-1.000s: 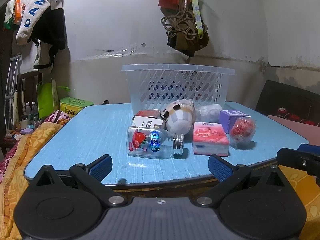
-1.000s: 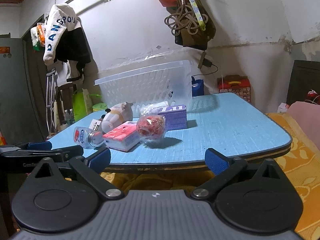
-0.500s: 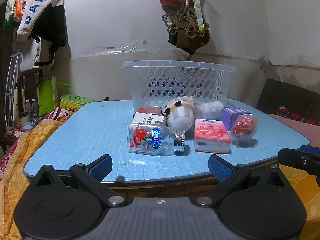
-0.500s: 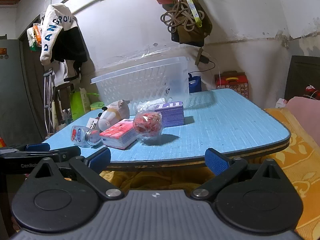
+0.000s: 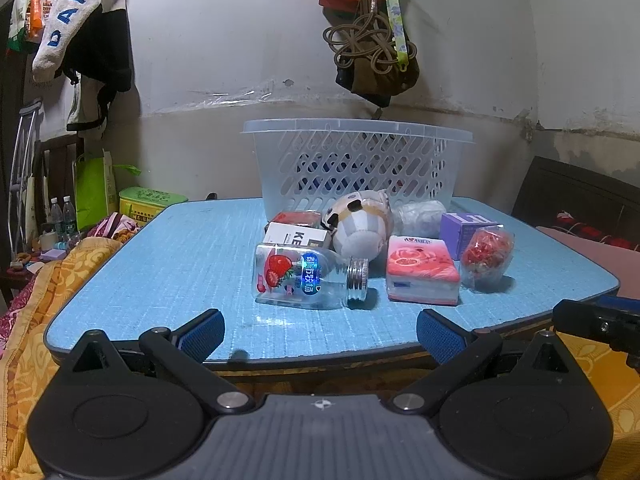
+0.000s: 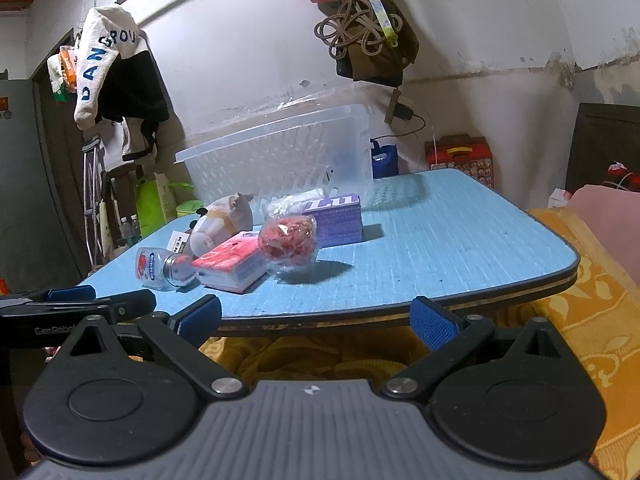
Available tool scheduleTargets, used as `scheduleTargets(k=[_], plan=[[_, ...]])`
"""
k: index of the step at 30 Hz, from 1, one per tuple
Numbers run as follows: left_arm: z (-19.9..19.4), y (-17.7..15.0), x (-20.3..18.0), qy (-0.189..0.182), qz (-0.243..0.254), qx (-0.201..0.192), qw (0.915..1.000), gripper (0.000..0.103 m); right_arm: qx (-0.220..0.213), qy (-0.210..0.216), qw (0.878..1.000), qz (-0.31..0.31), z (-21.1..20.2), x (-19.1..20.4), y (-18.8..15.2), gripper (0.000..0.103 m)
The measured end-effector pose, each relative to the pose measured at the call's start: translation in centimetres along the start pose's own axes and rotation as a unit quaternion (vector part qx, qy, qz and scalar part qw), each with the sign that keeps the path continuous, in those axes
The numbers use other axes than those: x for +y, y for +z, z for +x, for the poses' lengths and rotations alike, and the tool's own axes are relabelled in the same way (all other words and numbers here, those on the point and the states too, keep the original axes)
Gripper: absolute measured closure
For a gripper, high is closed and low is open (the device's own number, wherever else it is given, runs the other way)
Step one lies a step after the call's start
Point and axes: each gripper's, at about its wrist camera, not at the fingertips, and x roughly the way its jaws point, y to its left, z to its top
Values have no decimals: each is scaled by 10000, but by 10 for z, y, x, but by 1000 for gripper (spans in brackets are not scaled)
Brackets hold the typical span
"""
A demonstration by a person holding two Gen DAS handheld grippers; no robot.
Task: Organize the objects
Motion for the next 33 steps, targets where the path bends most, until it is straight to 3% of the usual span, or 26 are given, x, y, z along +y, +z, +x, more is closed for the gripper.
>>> scheduleTargets(k=[20, 24, 28, 33], plan=[[0, -1, -2, -5, -3, -24, 10000, 0, 82, 4, 10000, -40, 1, 3, -3, 0], [-4, 3, 1, -170, 29, -23, 9998, 0, -62, 255, 9996, 136, -4, 2, -1, 0], [-12, 13, 9, -458, -65, -99, 9989, 0, 135, 675, 9972, 303, -3, -1, 10, 0], [-10, 27, 17, -516, 52, -47, 9986, 0, 243, 439, 9987, 56, 0, -4, 24, 0]])
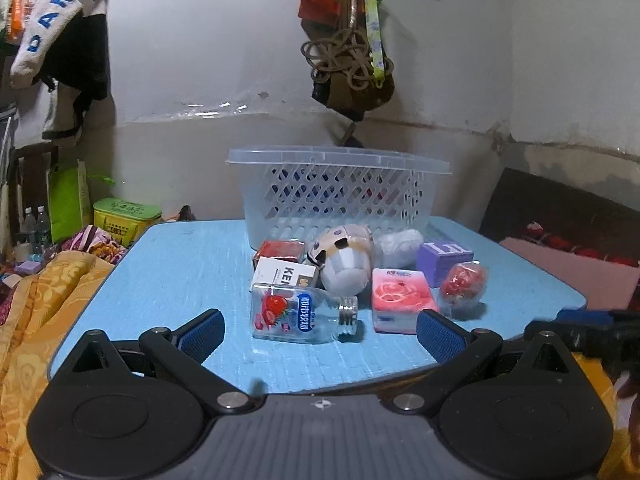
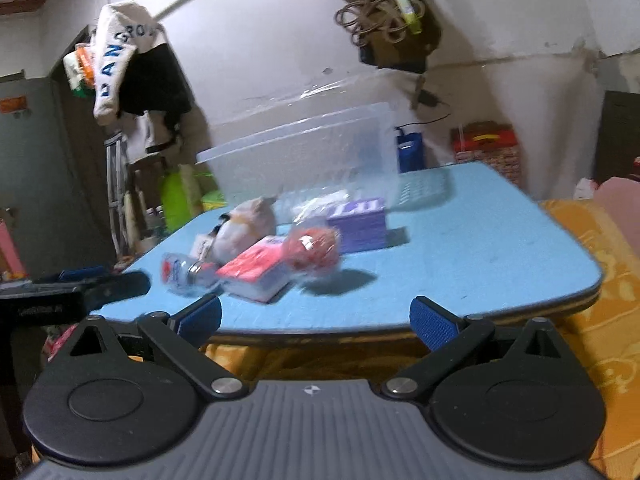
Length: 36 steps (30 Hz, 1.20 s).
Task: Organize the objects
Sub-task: 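Grasp the bagged red ball with the right gripper while the left grasps the strawberry bottle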
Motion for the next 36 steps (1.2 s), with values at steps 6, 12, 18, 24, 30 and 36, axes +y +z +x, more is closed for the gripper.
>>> scheduleTargets(k=[6, 12, 18, 24, 30, 36], plan=[[17, 6, 6, -174, 147, 544, 9983, 1, 33, -29, 9999, 161, -7, -5, 15, 0], [18, 7, 17, -499, -150, 807, 9954, 1, 720, 97, 9970, 253, 16, -11, 42, 0], [31, 25, 27, -557, -246, 1384, 9885, 3, 1035, -95, 9946, -4, 36, 2, 69, 0], [52, 38, 20, -266, -21, 1814, 9830, 3, 1281, 318, 9896, 571, 63, -5, 63, 1], [76, 36, 15, -188, 126, 1907, 9814, 3, 1479, 135, 9889, 92, 79, 5, 57, 11], [95, 30, 22, -129, 8, 1853, 9826, 5, 1621, -121, 9860, -377, 95, 14, 51, 24]])
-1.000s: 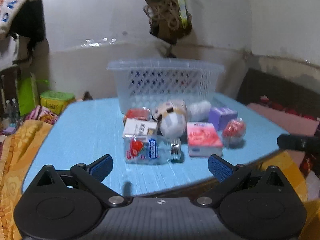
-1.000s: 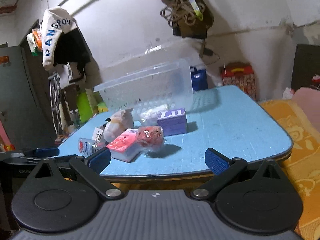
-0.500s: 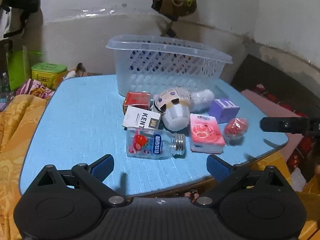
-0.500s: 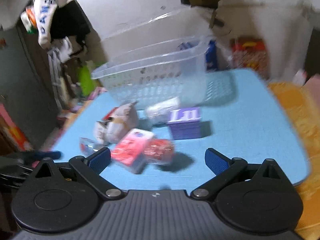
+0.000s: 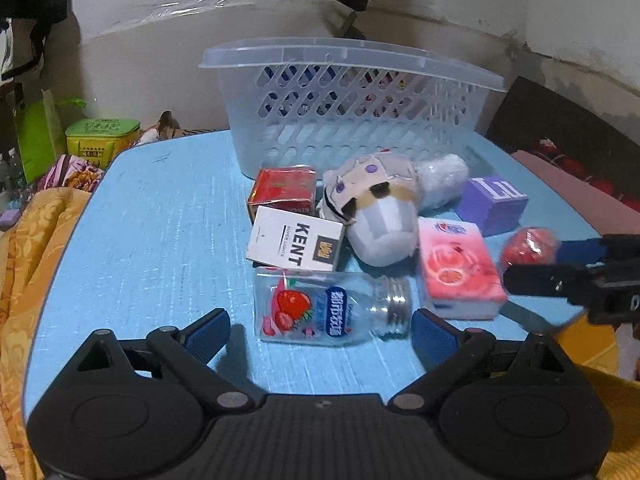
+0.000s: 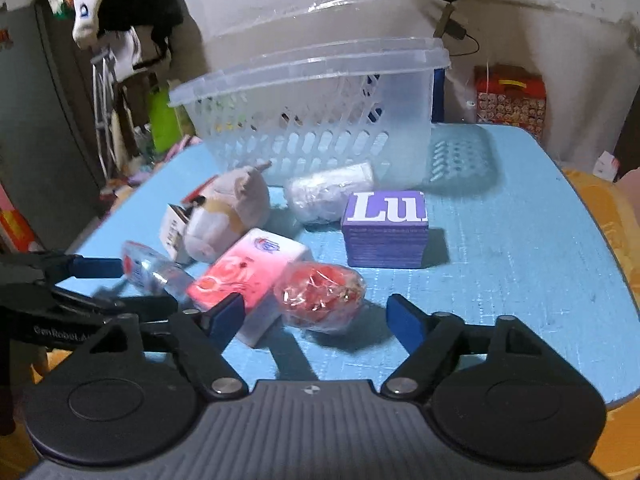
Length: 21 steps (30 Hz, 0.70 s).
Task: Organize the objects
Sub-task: 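Grasp the bagged red ball with the right gripper while the left grasps the strawberry bottle, then lift both items over the clear basket and open both grippers to drop them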
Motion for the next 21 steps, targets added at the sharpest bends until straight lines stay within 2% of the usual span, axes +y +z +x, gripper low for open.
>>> scheduleTargets(k=[4, 7, 8, 11, 21], plan=[[7, -2, -4, 163, 79, -89, 9998, 6, -33, 31, 9999, 102, 0, 0, 1, 27], [9, -2, -8, 216, 167, -179, 9995, 12, -87, 23, 9999, 55, 0, 4, 0, 36], [8, -2, -8, 200, 176, -224, 9994, 19, -118, 23, 9999, 38, -1, 6, 0, 40], [6, -3, -6, 266, 143, -275, 9992, 20, -159, 46, 9999, -20, -4, 11, 0, 51], [-11, -5, -9, 341, 10, -488, 9982, 20, -292, -296, 9988, -261, -18, 24, -1, 53]])
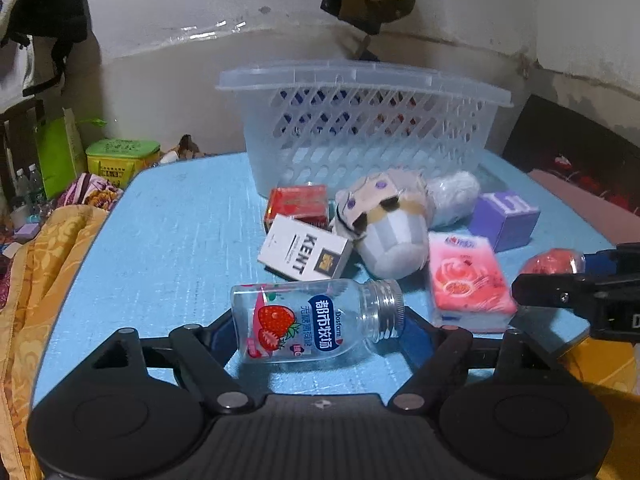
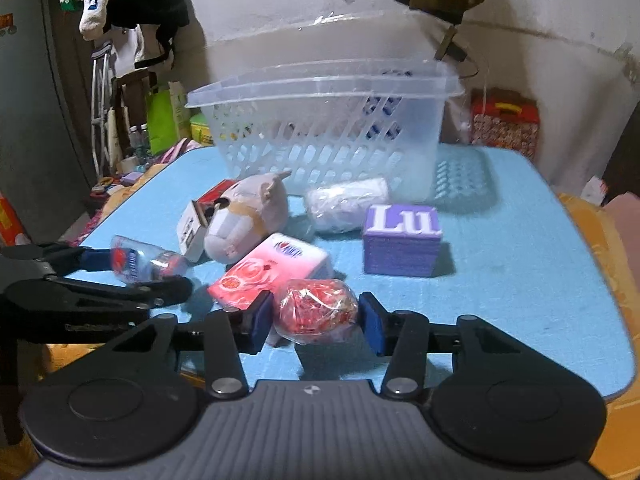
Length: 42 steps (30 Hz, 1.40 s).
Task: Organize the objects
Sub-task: 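Lift both items over the clear basket and open both grippers to drop them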
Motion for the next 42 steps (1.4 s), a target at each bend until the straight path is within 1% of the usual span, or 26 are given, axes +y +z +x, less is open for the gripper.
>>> scheduleTargets(k=[3, 5, 8, 10, 13, 15, 16, 18, 20, 22, 24, 25, 27, 29, 32, 34, 37, 39, 40, 41, 42], plan=[[-12, 3, -1, 70, -40, -146, 9999, 20, -85, -89, 9999, 66, -9, -6, 2, 53], [-21, 7, 2, 34, -108, -252, 9996, 20, -154, -112, 9998, 111, -18, -11, 7, 53], [-36, 16, 9, -29, -218, -427, 9988, 20, -355, -84, 9992, 188, -34, -15, 18, 53], [-47, 25, 9, -40, -171, -563, 9983, 20, -464, -72, 9987, 202, -41, -15, 29, 53], [-61, 51, 10, -68, -96, -715, 9974, 20, -662, 14, 9974, 292, -49, -17, 56, 53], [-64, 76, 12, -125, -102, -843, 9963, 20, -827, 100, 9961, 293, -50, -19, 77, 53], [-62, 90, 12, -107, -112, -909, 9957, 20, -917, 75, 9955, 240, -48, -19, 88, 53], [-53, 116, 15, -112, -160, -1072, 9940, 20, -1084, 8, 9941, 105, -39, -20, 107, 53], [-36, 141, 18, -151, -226, -1138, 9931, 20, -1166, 15, 9932, 13, -22, -24, 125, 53], [-13, 162, 19, -190, -320, -1083, 9934, 20, -1165, -10, 9932, -37, 0, -32, 139, 53], [9, 179, 17, -132, -276, -1040, 9941, 20, -1132, -138, 9934, -94, 22, -41, 151, 53], [19, 186, 17, -94, -284, -1029, 9942, 20, -1076, -138, 9941, -43, 33, -48, 155, 53], [40, 197, 16, -81, -261, -968, 9949, 20, -945, 62, 9955, 14, 55, -60, 163, 53], [60, 205, 13, -32, -182, -910, 9957, 20, -800, 54, 9968, 21, 70, -68, 166, 53], [76, 205, 6, 16, 0, -867, 9962, 20, -718, 122, 9973, -10, 85, -77, 165, 53], [84, 203, -1, 66, 132, -802, 9967, 20, -644, 201, 9977, 40, 92, -80, 162, 52], [92, 199, -8, 32, 284, -807, 9963, 20, -563, 243, 9981, 57, 101, -82, 158, 51], [94, 196, -8, -6, 249, -788, 9966, 19, -653, 236, 9976, 39, 99, -81, 156, 36], [94, 195, -6, -29, 219, -816, 9964, 19, -747, 227, 9969, 72, 95, -81, 155, 15], [92, 194, -5, -9, 163, -869, 9961, 19, -858, 245, 9960, 99, 92, -82, 157, 5], [90, 195, -4, -1, 126, -922, 9957, 13, -1005, 242, 9946, 120, 87, -82, 157, 2]])
